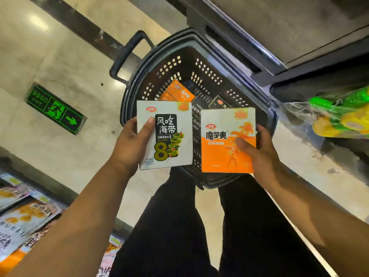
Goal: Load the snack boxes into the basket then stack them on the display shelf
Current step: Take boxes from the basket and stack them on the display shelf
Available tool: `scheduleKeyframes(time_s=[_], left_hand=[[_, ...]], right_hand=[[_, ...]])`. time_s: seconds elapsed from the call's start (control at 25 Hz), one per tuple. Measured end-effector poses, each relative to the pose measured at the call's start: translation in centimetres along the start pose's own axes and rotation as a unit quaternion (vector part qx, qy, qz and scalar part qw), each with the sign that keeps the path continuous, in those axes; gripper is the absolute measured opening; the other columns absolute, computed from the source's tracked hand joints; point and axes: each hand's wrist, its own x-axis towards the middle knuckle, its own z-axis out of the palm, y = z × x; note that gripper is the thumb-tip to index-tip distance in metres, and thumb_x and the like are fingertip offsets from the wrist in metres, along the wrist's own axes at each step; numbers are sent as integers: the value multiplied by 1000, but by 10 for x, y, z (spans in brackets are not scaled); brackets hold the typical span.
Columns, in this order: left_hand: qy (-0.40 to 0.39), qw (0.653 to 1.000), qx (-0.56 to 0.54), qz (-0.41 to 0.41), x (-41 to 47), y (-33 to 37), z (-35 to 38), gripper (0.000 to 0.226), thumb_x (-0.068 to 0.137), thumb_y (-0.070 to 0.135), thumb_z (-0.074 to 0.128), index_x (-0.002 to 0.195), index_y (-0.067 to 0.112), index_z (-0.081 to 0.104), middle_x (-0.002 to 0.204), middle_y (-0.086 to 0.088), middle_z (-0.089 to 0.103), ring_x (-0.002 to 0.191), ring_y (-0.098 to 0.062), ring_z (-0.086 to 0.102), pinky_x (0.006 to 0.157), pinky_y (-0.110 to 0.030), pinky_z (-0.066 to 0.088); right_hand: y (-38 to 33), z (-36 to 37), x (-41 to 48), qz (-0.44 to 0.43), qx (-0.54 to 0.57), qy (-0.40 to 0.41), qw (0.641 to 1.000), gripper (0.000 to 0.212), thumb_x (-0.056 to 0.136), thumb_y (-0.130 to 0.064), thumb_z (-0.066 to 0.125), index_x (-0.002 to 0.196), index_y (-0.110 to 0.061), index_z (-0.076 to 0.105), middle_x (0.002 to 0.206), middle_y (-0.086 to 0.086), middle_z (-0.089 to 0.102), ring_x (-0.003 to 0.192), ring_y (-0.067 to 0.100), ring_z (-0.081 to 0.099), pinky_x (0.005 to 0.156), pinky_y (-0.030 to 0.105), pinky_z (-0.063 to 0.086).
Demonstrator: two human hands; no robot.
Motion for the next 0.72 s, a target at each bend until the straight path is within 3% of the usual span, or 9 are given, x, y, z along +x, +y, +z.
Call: scheduleKeyframes(time_s=[0.16,0.28,0.36,0.48,0.56,0.72], left_hand=[[-63,997,26,24,-83,46,-16,35,95,48,56,122,26,60,108,5,74,89,-11,73,74,-33,60],[-77,996,7,38,-144,79,-32,17,96,40,55,106,29,62,95,6,77,80,-14,74,63,-31,59],[-91,995,7,50,-185,101,-41,16,96,40,54,104,30,62,95,6,77,79,-17,75,64,-33,59],[-103,993,15,64,-237,128,-43,23,96,46,52,110,30,62,95,3,77,80,-23,75,65,-39,60],[-105,990,29,86,-273,142,-39,27,97,48,48,112,31,62,89,6,77,75,-22,75,57,-33,59],[-118,985,29,125,-340,151,-5,30,99,48,44,113,30,62,86,5,77,70,-21,75,49,-28,56]], right_hand=[[-41,-20,-109,-25,82,3,996,75,67,-43,79,133,-35,44,126,-5,64,107,20,68,90,51,55],[-57,-27,-179,-45,122,-1,992,98,42,-61,90,127,-39,48,128,-4,63,108,23,67,91,54,54],[-65,-35,-221,-63,149,-7,987,106,34,-62,91,128,-41,47,128,-4,63,108,25,68,90,55,53],[-78,-54,-270,-91,168,-20,981,113,28,-65,90,130,-44,44,125,-8,65,105,22,69,87,54,55],[-83,-72,-299,-109,166,-25,980,115,27,-68,89,130,-47,43,123,-9,66,101,22,70,80,51,57],[-85,-131,-346,-157,183,-27,970,98,41,-64,88,126,-36,50,117,-5,70,98,24,72,80,48,58]])
